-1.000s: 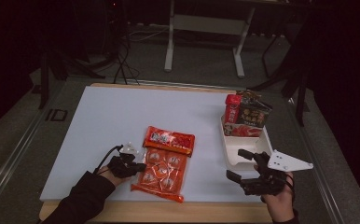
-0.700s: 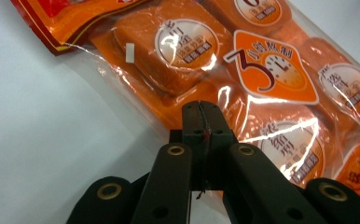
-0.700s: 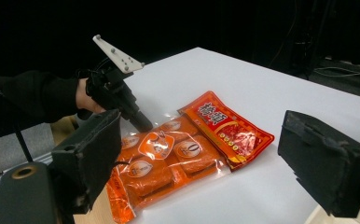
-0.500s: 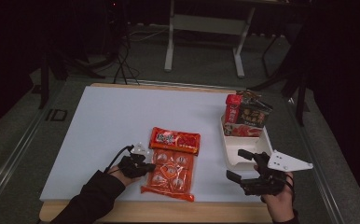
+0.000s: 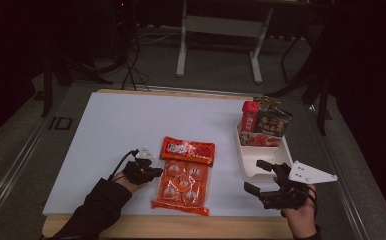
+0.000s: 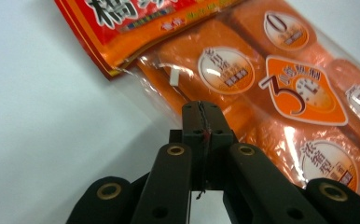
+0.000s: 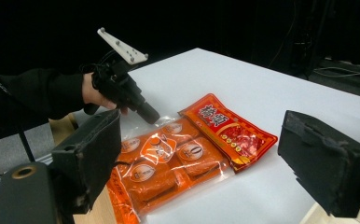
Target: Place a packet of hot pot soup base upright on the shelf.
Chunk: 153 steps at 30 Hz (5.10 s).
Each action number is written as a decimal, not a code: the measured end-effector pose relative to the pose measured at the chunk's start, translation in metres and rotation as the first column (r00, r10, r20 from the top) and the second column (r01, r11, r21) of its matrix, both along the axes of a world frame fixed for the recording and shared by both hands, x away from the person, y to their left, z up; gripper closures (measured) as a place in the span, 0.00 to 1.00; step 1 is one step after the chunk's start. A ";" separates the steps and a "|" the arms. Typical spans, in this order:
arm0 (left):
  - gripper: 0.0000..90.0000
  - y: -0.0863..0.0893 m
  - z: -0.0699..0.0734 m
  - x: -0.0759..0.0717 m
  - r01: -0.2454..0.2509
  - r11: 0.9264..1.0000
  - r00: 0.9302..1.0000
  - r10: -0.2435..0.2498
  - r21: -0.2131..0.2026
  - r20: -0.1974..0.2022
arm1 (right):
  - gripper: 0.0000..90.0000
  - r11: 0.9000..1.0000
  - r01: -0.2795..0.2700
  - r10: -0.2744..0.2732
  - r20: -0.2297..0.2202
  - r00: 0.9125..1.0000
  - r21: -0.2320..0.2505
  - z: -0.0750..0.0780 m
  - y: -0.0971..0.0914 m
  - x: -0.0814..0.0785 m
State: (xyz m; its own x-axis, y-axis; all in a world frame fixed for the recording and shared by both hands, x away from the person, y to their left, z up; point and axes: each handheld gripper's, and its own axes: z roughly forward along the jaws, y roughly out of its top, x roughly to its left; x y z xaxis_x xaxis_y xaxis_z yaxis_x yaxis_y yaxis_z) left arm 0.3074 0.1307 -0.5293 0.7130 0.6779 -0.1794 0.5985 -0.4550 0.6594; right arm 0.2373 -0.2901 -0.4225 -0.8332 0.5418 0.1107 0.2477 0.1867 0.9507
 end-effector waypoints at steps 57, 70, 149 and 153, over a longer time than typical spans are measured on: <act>0.25 0.008 0.030 0.029 -0.042 0.988 0.995 0.055 -0.150 0.087 | 0.19 1.000 -0.016 0.017 0.033 0.999 -0.022 -0.004 0.002 0.000; 0.32 0.008 0.012 0.067 -0.112 0.987 0.988 0.123 -0.114 0.094 | 0.16 0.999 -0.010 0.012 0.033 0.999 -0.042 -0.007 0.007 -0.001; 1.00 -0.017 0.062 0.052 0.003 0.974 0.992 0.026 -0.227 0.126 | 0.12 0.989 0.124 -0.121 0.040 0.992 -0.075 -0.010 0.007 0.006; 1.00 -0.018 0.068 0.049 0.014 0.971 0.991 0.019 -0.240 0.135 | 0.13 0.989 0.131 -0.129 0.032 0.991 -0.075 -0.008 0.008 0.009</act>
